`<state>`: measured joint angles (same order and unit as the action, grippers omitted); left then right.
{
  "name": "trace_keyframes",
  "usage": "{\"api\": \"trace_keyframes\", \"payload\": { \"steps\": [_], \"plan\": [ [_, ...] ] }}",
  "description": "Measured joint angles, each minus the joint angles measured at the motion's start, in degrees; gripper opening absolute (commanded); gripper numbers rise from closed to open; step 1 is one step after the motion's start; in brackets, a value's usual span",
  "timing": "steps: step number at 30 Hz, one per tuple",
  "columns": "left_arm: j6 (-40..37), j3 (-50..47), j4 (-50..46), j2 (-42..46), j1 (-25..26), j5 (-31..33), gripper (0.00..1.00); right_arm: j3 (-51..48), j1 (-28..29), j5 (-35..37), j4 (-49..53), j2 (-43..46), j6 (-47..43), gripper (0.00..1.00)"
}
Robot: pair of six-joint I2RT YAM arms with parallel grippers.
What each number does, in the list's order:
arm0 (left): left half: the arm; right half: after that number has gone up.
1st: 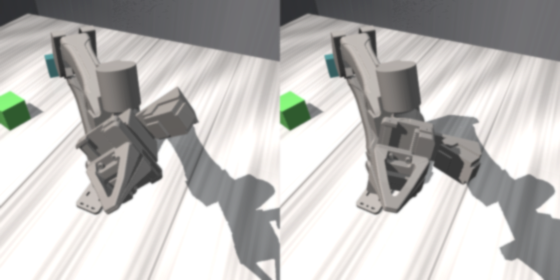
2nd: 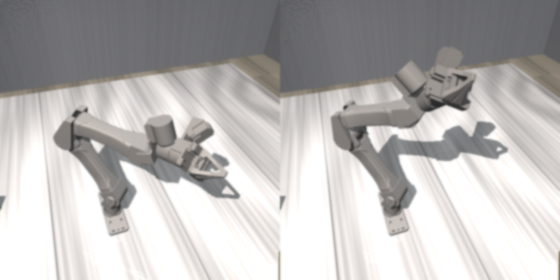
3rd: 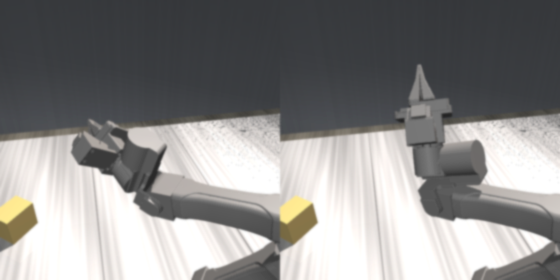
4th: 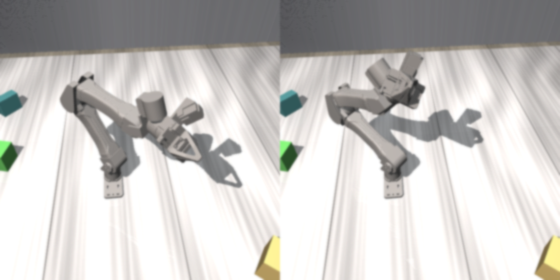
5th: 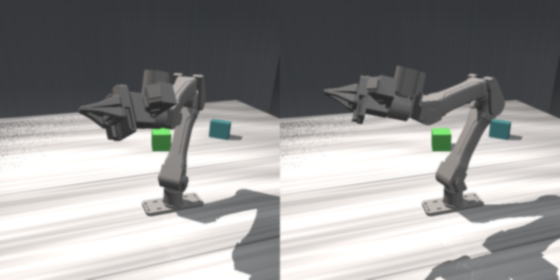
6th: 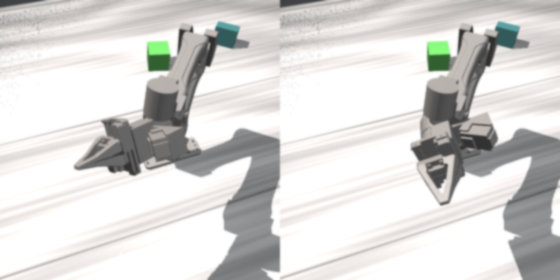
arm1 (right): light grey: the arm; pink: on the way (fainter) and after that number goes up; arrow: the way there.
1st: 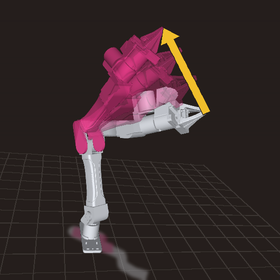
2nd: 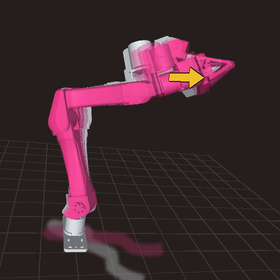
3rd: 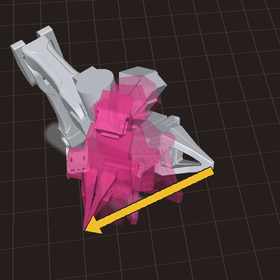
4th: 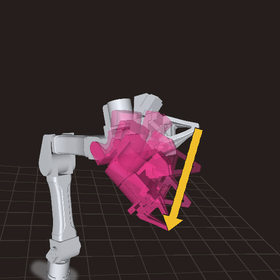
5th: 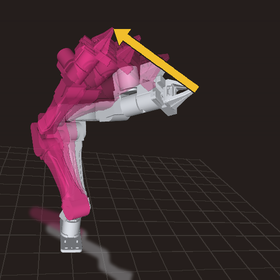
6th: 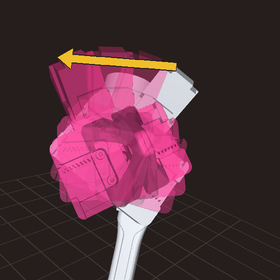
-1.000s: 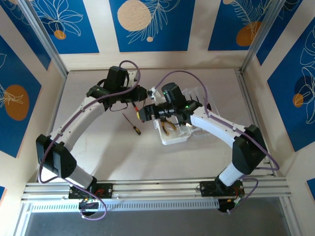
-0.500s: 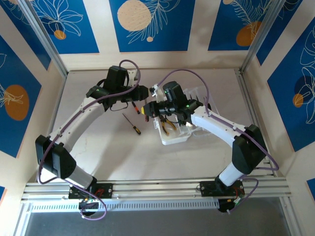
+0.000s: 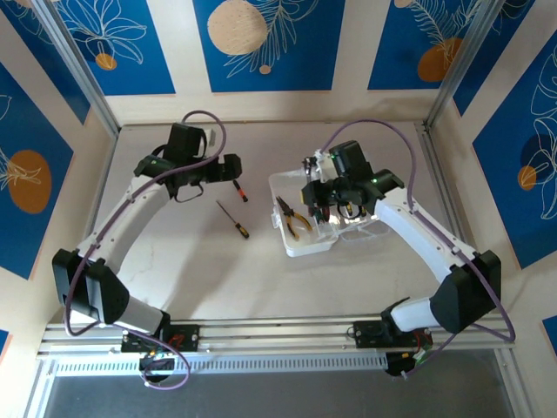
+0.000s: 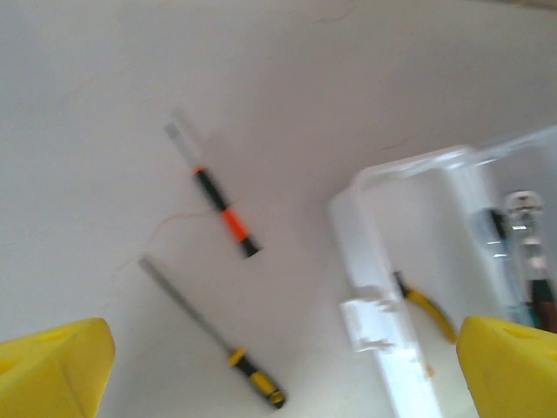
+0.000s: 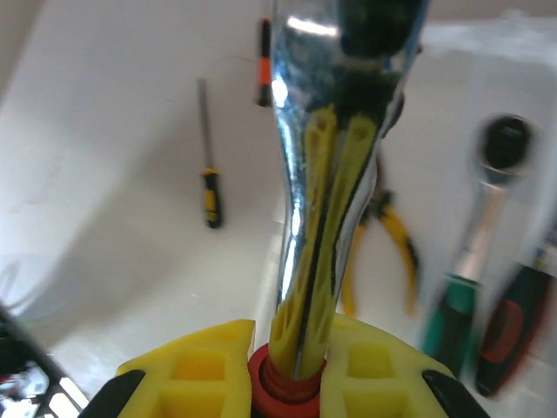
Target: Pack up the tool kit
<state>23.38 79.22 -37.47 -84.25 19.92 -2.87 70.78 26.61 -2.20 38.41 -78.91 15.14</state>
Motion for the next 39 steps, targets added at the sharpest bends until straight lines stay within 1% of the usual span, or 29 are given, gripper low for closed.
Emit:
{"api": "trace_keyframes", "payload": {
  "steps": [3,7,14,19,26,39],
  "plan": [
    [-0.4,-3.3,-2.1,0.0,-1.6,2.7,1.00,0.0,-3.1,2.4,3.8,0.0,-2.3,0.00],
    [-1.0,-7.0,-3.7,0.0,-2.2,5.0,1.00,0.1,-6.1,5.7,7.5,-0.5,-4.7,0.00],
    [-1.0,-10.3,-3.7,-0.3,-2.2,5.5,1.00,3.1,-7.1,9.1,9.9,-7.8,-6.8,0.00],
    [-1.0,-10.6,-2.8,-1.1,-2.2,5.3,1.00,5.6,-6.1,11.1,10.2,-12.9,-7.0,0.00],
    [-1.0,-11.1,-1.9,-1.6,-2.2,4.6,1.00,7.3,-4.1,14.7,10.8,-15.3,-6.5,0.00],
    [-1.0,-11.2,-0.9,-1.9,-2.2,4.0,1.00,9.0,1.2,26.8,12.3,-20.0,-3.6,0.00]
  ]
}}
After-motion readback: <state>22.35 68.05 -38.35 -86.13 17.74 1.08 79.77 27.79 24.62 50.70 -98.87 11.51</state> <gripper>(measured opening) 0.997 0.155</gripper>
